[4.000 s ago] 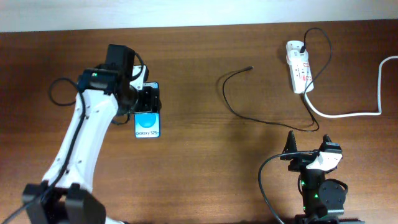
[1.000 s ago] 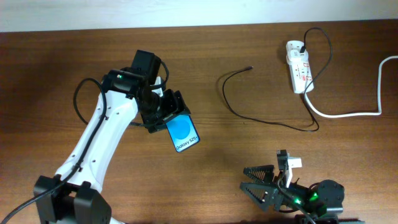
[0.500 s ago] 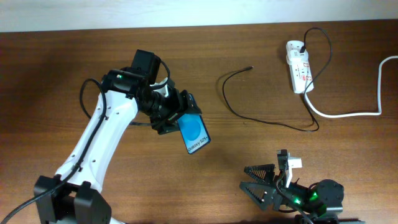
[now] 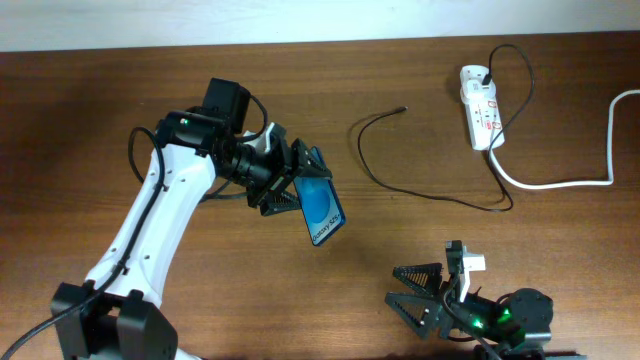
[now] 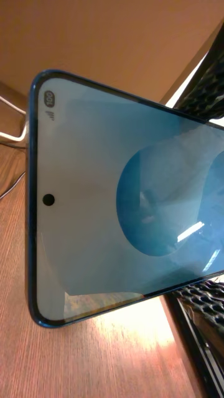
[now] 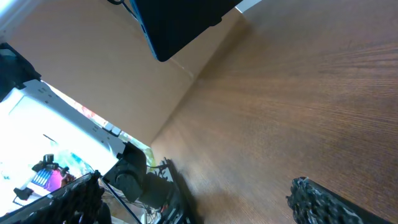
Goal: Plug charger to phone and switch on socket
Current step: 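Raise the right gripper and move it toward the held phone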
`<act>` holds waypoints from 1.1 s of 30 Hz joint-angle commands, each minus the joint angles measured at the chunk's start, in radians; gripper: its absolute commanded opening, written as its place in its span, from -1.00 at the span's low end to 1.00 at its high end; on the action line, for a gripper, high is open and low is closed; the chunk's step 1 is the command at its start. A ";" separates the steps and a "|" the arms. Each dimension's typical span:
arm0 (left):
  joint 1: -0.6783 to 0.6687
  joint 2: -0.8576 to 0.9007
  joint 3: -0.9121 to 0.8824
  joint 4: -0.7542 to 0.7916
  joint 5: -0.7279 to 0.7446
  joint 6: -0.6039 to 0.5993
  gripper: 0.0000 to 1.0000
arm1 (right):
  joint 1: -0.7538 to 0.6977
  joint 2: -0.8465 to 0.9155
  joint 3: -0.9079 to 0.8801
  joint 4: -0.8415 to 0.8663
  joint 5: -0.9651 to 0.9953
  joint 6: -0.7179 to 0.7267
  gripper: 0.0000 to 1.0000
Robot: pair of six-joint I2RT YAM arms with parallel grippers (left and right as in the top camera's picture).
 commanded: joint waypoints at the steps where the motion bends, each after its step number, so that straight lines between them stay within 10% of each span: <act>1: 0.005 0.005 0.026 0.002 0.053 -0.003 -0.22 | -0.005 -0.009 -0.009 -0.003 0.012 -0.019 0.97; 33: -0.010 0.004 0.026 -0.063 -0.160 0.164 -0.28 | -0.005 -0.009 -0.009 -0.004 0.008 -0.018 0.97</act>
